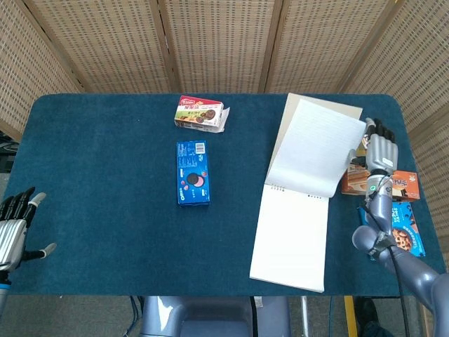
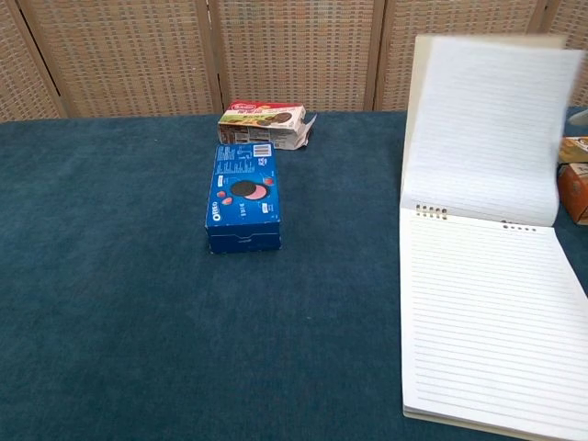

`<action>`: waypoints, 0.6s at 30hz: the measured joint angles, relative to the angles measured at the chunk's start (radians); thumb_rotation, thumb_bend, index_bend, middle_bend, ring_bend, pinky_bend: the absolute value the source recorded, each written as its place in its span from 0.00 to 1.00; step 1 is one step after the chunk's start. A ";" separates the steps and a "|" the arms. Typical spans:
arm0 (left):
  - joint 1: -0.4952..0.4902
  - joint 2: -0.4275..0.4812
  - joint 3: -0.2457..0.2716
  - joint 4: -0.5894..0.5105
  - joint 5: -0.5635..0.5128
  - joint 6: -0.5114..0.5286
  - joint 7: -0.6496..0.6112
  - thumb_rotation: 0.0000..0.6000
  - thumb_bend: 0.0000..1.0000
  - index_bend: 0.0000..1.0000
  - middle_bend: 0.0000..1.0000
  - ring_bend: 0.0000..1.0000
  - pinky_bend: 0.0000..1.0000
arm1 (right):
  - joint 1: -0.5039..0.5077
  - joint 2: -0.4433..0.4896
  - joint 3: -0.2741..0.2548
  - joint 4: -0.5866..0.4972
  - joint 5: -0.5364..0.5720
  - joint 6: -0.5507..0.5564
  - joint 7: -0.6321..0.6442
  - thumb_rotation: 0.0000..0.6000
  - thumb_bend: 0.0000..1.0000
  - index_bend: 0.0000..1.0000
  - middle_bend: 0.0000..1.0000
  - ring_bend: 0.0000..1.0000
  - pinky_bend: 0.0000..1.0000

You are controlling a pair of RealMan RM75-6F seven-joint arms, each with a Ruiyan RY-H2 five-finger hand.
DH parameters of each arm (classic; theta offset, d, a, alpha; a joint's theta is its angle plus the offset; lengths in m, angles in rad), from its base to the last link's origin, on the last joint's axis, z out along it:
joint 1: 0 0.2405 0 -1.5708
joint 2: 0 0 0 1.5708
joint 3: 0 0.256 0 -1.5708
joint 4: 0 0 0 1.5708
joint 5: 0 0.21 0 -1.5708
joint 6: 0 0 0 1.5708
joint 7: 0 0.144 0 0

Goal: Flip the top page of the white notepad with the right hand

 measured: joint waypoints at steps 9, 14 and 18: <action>0.002 0.005 0.002 -0.001 0.005 0.006 -0.010 1.00 0.00 0.00 0.00 0.00 0.00 | 0.002 -0.039 0.066 0.056 0.059 0.054 -0.123 1.00 0.00 0.00 0.00 0.00 0.00; 0.008 0.013 0.006 -0.002 0.024 0.018 -0.028 1.00 0.00 0.00 0.00 0.00 0.00 | -0.036 0.008 0.056 -0.046 -0.026 0.111 -0.073 1.00 0.00 0.00 0.00 0.00 0.00; 0.015 0.021 0.013 -0.001 0.050 0.031 -0.051 1.00 0.00 0.00 0.00 0.00 0.00 | -0.108 0.096 0.014 -0.222 -0.163 0.186 -0.005 1.00 0.00 0.00 0.00 0.00 0.00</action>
